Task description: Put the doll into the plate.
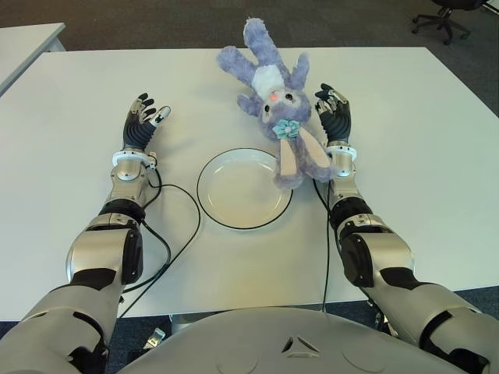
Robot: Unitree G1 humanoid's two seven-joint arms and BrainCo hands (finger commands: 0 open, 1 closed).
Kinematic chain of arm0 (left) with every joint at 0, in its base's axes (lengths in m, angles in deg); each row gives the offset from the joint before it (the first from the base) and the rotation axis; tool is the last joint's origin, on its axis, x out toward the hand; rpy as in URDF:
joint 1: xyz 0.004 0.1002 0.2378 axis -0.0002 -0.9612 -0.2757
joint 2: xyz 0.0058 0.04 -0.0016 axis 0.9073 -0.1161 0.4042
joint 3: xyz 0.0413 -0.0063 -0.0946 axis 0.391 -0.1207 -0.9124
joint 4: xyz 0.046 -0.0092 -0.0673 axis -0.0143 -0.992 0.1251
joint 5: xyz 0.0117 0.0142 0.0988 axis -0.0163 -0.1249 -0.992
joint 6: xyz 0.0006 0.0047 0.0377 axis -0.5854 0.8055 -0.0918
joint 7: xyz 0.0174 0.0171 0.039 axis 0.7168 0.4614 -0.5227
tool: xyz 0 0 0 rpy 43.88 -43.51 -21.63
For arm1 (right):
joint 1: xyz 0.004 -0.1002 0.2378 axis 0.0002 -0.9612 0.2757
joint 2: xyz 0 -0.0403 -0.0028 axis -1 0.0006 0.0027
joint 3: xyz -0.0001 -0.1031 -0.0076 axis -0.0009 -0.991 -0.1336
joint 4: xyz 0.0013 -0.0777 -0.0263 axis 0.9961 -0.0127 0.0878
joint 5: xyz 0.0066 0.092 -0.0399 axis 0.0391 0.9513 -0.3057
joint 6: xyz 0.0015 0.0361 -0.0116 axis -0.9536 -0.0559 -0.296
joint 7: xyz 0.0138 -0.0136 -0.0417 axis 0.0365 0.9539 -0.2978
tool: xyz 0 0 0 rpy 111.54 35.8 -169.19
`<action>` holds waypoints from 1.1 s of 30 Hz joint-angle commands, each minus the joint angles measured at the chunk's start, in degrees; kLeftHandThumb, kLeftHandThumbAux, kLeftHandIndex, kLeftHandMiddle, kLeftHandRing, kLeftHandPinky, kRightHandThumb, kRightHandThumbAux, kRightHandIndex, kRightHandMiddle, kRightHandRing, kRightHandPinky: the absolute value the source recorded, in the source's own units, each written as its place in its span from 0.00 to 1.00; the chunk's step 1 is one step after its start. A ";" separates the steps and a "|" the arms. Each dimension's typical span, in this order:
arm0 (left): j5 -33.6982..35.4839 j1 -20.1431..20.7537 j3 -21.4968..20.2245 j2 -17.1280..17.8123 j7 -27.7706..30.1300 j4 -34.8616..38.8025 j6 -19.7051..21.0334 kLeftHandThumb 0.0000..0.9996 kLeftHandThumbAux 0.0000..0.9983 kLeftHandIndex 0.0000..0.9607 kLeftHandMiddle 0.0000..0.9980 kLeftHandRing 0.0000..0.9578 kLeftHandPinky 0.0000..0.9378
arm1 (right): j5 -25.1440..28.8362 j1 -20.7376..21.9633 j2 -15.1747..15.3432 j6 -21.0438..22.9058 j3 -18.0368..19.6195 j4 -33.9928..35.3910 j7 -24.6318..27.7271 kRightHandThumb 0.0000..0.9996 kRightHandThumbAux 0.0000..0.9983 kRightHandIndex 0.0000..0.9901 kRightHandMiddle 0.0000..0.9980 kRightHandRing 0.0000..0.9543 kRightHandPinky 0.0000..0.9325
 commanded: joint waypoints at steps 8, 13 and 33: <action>0.54 -6.58 -0.54 -1.17 1.40 -2.24 0.49 0.00 0.53 0.00 0.14 0.15 0.11 | -2.28 -23.29 -1.40 -2.58 -1.33 -9.44 -0.80 0.56 0.76 0.03 0.14 0.17 0.21; 0.98 -6.33 -0.92 -1.15 1.98 -2.44 1.15 0.00 0.53 0.00 0.13 0.14 0.11 | -2.35 -24.55 -1.59 -4.81 -1.23 -9.29 -1.60 0.62 0.75 0.04 0.19 0.20 0.16; 1.84 -6.28 -1.30 -0.95 3.26 -2.51 1.61 0.00 0.54 0.00 0.12 0.13 0.08 | -5.87 -28.67 -2.36 -13.10 -3.84 -8.33 -9.05 0.71 0.73 0.04 0.14 0.16 0.16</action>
